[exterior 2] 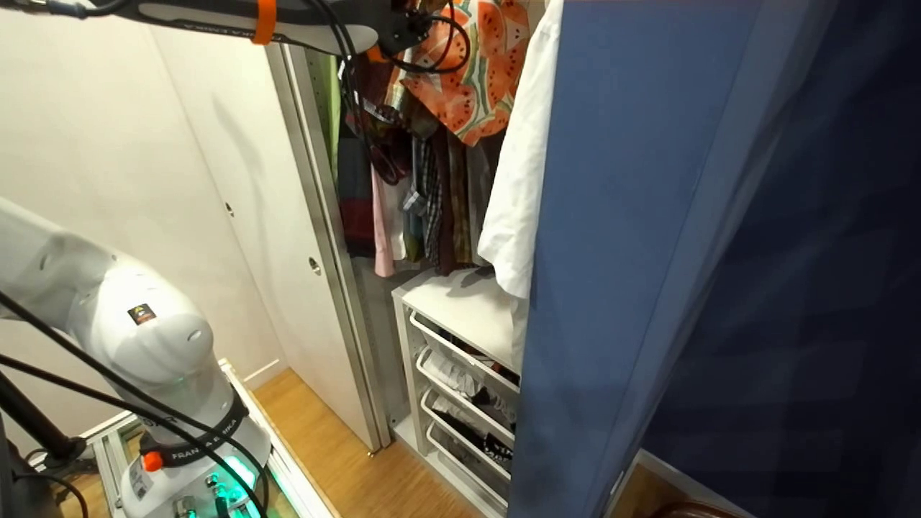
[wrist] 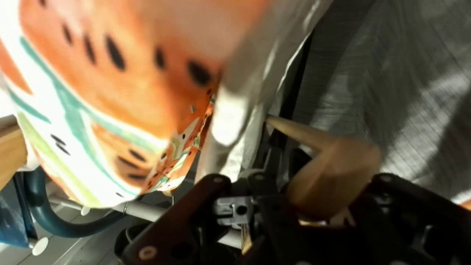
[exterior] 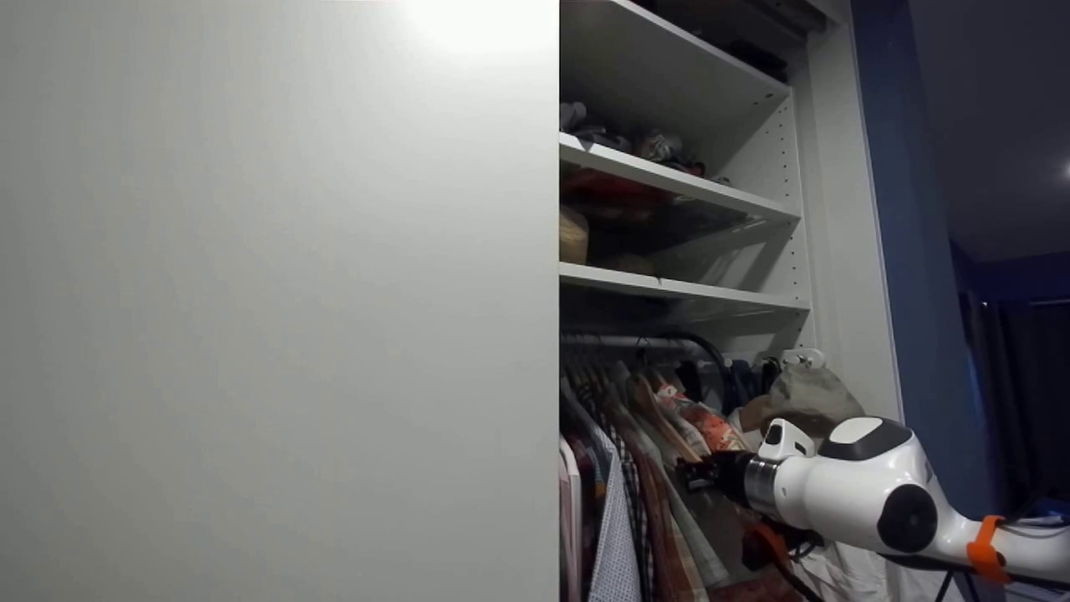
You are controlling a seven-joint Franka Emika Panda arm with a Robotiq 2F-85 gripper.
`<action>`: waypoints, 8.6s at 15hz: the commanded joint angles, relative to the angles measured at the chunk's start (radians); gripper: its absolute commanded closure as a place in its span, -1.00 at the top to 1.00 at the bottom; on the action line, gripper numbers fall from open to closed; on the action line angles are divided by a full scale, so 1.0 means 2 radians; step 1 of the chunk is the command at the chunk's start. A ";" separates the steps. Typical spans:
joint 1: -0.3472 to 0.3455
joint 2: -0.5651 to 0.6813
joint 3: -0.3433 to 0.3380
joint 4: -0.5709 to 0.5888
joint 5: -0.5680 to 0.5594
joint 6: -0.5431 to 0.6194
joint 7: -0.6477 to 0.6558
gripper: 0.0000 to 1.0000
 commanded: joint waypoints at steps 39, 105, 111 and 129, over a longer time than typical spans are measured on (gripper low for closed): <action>0.122 0.183 -0.036 0.167 -0.075 -0.175 0.039 -0.92; 0.255 0.405 -0.355 0.498 -0.132 0.117 0.472 0.90; 0.474 0.432 -0.554 0.346 -0.127 -0.095 0.375 1.00; 0.916 0.699 -1.016 -0.190 0.099 -0.002 0.059 1.00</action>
